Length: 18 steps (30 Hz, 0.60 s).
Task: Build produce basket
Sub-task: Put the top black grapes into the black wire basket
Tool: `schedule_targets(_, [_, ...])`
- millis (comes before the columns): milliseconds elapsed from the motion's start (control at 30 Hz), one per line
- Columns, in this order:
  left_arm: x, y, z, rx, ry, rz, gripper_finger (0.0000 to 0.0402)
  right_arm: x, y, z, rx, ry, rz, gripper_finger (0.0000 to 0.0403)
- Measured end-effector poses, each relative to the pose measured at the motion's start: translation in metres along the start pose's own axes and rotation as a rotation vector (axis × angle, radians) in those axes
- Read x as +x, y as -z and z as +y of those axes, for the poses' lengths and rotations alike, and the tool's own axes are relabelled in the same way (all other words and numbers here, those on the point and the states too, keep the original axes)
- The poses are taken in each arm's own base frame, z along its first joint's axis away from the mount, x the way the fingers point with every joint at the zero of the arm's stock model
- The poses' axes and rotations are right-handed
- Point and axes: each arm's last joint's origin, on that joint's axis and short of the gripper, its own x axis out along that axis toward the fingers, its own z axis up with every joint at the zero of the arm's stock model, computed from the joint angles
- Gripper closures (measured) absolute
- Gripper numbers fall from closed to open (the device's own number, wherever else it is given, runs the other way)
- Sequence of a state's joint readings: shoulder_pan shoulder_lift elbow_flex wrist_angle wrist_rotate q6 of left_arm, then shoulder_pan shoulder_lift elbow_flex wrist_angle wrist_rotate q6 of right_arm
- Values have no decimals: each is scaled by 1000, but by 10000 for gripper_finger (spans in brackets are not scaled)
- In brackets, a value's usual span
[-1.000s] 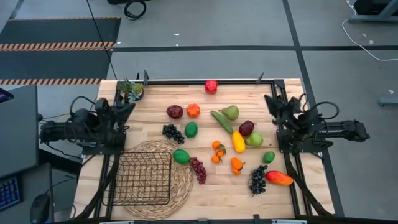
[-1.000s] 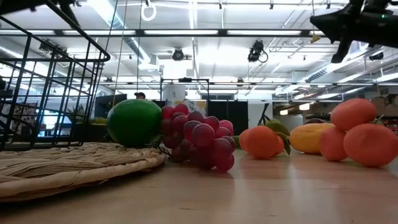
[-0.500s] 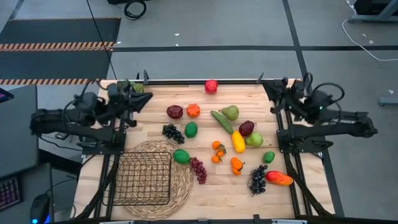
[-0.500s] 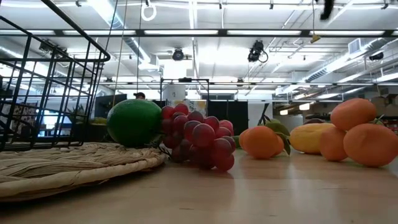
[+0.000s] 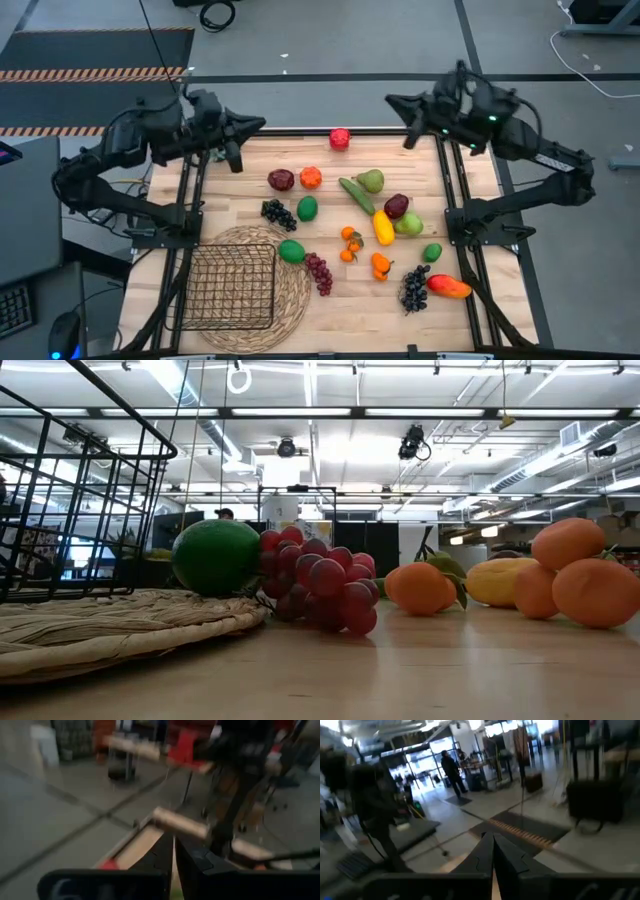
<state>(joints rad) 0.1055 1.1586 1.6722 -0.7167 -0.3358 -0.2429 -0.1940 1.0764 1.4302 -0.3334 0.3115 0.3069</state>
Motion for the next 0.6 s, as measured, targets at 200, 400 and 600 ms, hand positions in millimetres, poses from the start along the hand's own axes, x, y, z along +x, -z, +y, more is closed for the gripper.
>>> schedule_targets(200, [5, 1, -5, -138, -2, 55, 375, 26, -3, 11, 339, -78, -86, 387])
schedule_targets(400, [10, 2, -8, -126, 4, 65, 380, 47, 4, 19, 437, -172, -85, 387])
schedule_targets(600, [21, 3, -7, -89, -23, 64, 366, 68, 17, 23, 427, -211, -36, 387])
